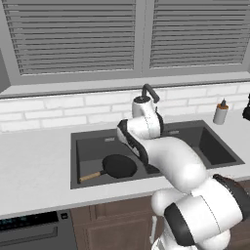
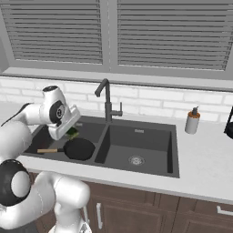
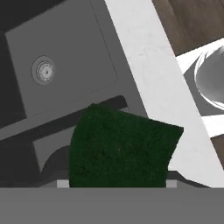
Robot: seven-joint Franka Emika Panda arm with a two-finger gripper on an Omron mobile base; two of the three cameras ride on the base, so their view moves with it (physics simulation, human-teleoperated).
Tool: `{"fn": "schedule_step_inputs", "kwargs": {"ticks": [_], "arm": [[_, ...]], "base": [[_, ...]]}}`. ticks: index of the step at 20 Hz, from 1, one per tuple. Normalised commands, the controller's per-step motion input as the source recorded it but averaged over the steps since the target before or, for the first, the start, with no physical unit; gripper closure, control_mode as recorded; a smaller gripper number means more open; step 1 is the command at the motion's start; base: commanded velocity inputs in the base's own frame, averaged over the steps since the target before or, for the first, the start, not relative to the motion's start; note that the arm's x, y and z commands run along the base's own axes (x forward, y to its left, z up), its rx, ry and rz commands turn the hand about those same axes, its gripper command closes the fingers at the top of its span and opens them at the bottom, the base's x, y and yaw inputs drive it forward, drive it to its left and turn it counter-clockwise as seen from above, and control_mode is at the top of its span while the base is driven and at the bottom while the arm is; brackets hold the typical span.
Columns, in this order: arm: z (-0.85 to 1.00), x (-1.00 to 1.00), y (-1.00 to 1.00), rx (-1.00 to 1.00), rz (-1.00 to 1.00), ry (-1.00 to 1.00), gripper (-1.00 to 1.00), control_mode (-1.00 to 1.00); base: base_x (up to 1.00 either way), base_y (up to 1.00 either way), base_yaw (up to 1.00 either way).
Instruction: Pick the pan and sponge and place them into the sink. Then turn on the water.
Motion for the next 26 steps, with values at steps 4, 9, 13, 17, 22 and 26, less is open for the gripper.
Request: {"fn": "schedule_step_inputs", "kwargs": {"ticks": [4, 9, 13, 17, 22, 26], "arm": [[-0.86, 0.55, 0.37, -0.08, 0.0, 0.09, 1.0, -1.0], [-0.7, 0.48, 0.24, -0.07, 0.0, 0.08, 1.0, -1.0], [-0.69, 0.46, 0.23, -0.08, 0.0, 0.09, 1.0, -1.0], [-0.56, 0.38, 0.33, -0.07, 0.0, 0.04, 1.0, -1.0], [-0.46, 0.15, 0.46, -0.07, 0.0, 0.0, 1.0, -1.0], [-0.5, 0.14, 0.55, -0.09, 0.0, 0.0, 1.0, -1.0]], "base": [[0.0, 0.0, 0.0], [0.0, 0.0, 0.0], [0.0, 0.0, 0.0], [0.0, 0.0, 0.0], [0.0, 0.0, 0.0], [0.0, 0.0, 0.0]]}}
